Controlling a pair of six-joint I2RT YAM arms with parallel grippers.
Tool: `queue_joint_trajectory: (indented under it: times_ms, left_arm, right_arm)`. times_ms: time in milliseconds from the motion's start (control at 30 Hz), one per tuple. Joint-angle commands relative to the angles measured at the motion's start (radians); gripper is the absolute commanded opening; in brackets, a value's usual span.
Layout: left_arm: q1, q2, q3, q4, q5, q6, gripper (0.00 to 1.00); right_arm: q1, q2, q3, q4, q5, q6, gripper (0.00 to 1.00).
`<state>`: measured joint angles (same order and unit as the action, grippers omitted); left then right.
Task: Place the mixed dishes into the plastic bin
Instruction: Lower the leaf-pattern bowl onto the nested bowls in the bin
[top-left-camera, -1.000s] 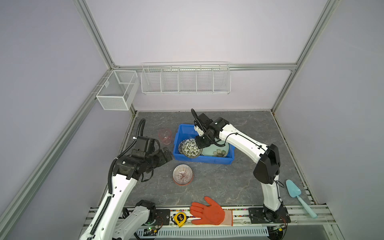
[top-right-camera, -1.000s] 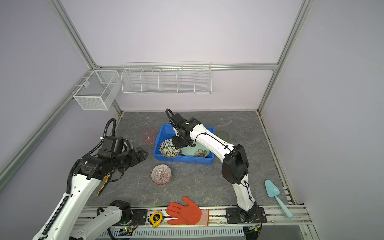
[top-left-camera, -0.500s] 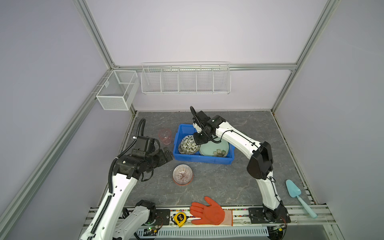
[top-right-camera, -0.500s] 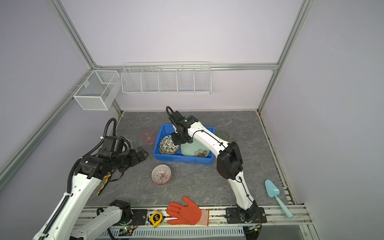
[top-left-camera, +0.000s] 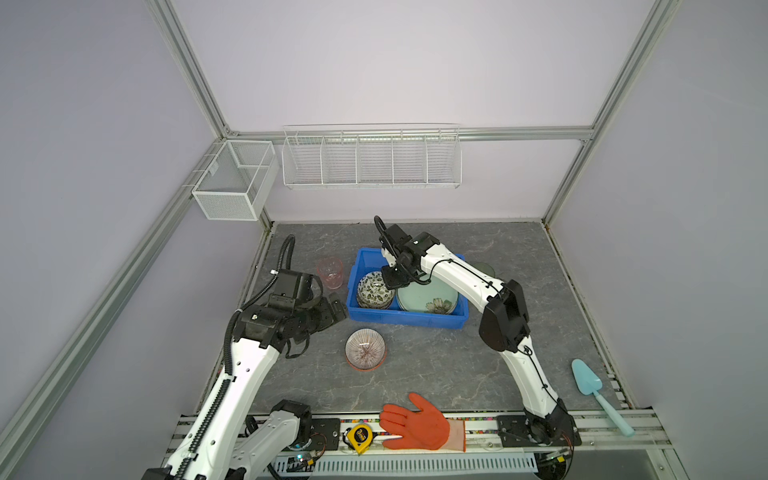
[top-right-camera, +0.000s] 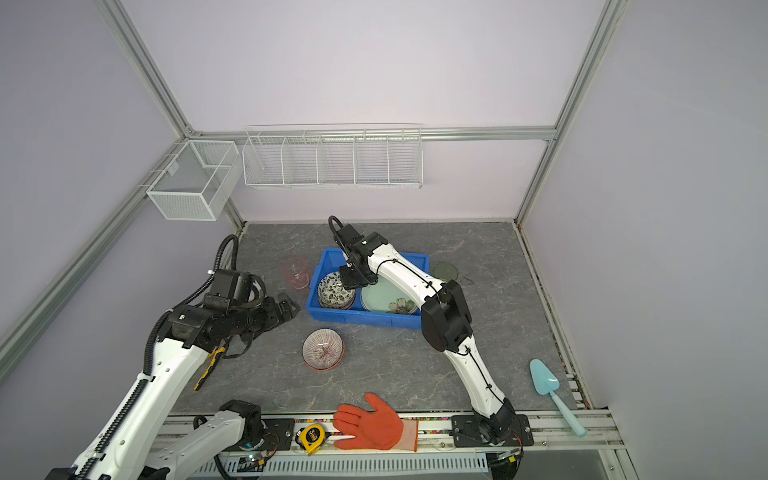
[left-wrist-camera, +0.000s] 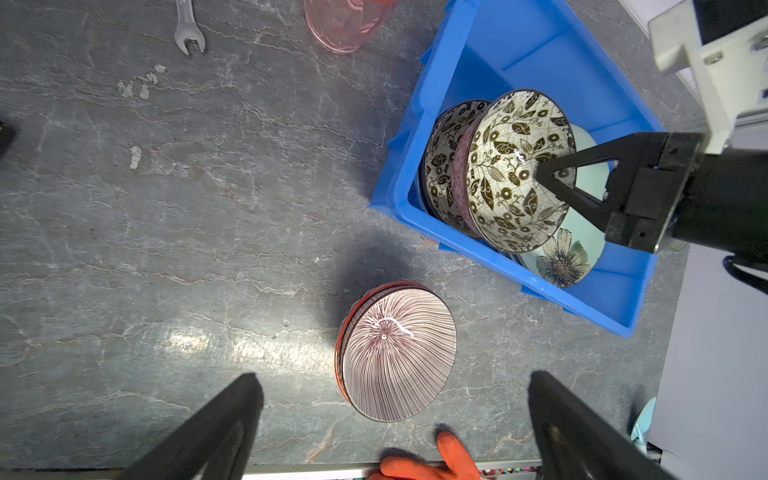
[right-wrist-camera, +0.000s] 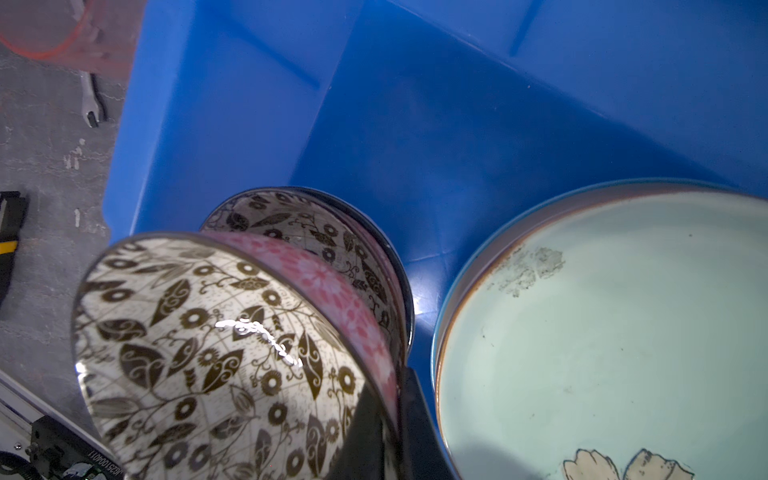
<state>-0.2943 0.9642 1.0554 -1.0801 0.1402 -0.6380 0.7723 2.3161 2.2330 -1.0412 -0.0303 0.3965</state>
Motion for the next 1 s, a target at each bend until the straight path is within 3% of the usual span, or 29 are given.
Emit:
queue_joint_trajectory:
  times_ms: [0, 600, 967]
  left_arm:
    - [0.009, 0.008, -0.014, 0.007, 0.013, 0.022, 1.00]
    - [0.027, 0.030, -0.032, 0.027, 0.037, 0.034, 1.00]
    - [0.030, 0.041, -0.038, 0.045, 0.056, 0.032, 1.00]
  right_arm:
    - [-0.008, 0.011, 0.031, 0.027, -0.011, 0.019, 0.07]
    - [0.004, 0.024, -0.031, 0.128, 0.000, 0.064, 0.07]
    - [0.019, 0.001, -0.062, 0.134, 0.032, 0.067, 0.17]
